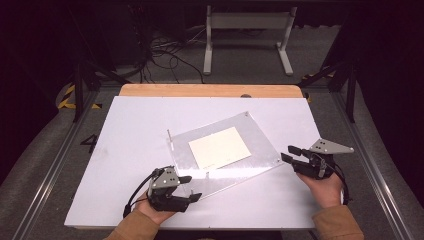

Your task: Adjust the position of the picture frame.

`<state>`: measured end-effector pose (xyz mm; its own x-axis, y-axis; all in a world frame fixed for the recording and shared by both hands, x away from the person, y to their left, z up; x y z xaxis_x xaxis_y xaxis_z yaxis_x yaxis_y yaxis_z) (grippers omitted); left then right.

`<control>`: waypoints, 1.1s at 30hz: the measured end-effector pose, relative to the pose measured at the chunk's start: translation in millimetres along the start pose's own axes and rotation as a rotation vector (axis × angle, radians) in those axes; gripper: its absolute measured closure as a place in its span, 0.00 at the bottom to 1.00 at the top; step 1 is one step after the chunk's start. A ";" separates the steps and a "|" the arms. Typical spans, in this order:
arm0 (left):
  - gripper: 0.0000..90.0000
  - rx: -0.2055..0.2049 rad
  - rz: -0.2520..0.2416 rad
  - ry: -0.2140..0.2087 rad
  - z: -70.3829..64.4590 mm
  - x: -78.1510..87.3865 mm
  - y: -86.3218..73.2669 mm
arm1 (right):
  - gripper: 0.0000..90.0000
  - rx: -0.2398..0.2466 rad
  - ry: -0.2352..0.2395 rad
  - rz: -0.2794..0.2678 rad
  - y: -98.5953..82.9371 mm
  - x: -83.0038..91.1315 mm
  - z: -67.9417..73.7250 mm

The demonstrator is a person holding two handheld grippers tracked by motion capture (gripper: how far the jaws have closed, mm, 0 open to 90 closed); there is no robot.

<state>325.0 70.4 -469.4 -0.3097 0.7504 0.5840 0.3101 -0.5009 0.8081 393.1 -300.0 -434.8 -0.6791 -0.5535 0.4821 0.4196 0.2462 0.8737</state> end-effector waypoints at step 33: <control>0.94 -0.020 0.055 0.081 24.6 4.1 -13.0 | 0.72 0.027 0.031 0.025 -0.1 1.5 8.3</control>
<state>341.9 90.6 -479.4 -0.3649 0.6844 0.6313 0.3108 -0.5496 0.7755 387.0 -294.3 -433.7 -0.6496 -0.5708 0.5021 0.4198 0.2814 0.8629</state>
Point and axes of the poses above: each handheld gripper's, and its own axes: x roughly backward along the jaws, y roughly out of its top, z roughly to its left, the point moved 6 cm from there along -x, roughly forward along the jaws, and after that the axes turned 3 degrees about -x, right-handed, at the moved point
